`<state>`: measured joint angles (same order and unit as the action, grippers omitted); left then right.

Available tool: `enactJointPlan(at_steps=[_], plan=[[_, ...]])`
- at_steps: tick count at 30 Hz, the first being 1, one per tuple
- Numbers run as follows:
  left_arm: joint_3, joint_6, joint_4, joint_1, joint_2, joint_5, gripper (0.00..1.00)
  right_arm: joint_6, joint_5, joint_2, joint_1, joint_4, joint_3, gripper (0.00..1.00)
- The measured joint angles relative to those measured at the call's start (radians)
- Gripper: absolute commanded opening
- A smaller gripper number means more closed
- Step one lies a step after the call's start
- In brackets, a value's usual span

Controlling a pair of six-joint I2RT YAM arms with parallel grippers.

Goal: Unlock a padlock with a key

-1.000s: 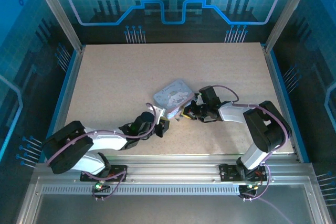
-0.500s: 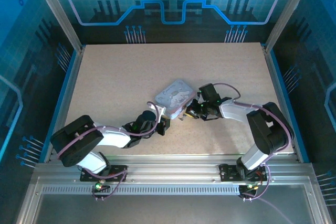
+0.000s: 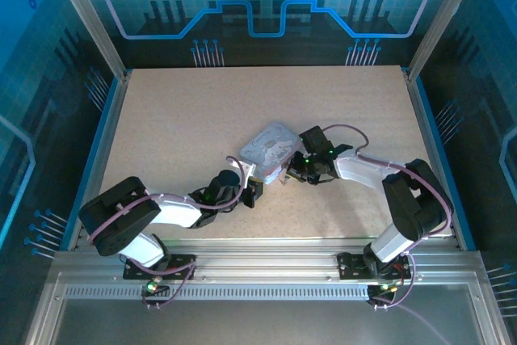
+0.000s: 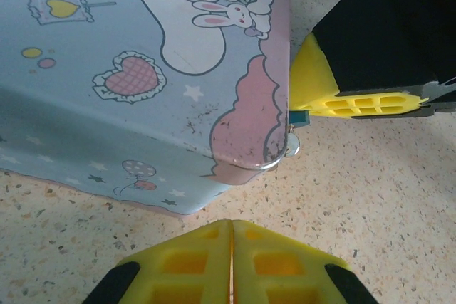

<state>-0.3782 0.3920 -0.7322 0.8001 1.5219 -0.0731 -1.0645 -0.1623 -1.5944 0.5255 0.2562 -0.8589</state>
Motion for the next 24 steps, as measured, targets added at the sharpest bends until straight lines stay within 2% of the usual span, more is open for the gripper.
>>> enactJointPlan(at_steps=[13,24], plan=[[0.022,-0.002,0.001,-0.002,-0.036,0.000,0.08,-0.101,0.082,0.003,0.018,0.005,-0.026,0.00],[0.043,-0.005,0.024,-0.005,-0.093,-0.001,0.08,-0.138,0.099,-0.006,0.019,0.002,-0.027,0.00]])
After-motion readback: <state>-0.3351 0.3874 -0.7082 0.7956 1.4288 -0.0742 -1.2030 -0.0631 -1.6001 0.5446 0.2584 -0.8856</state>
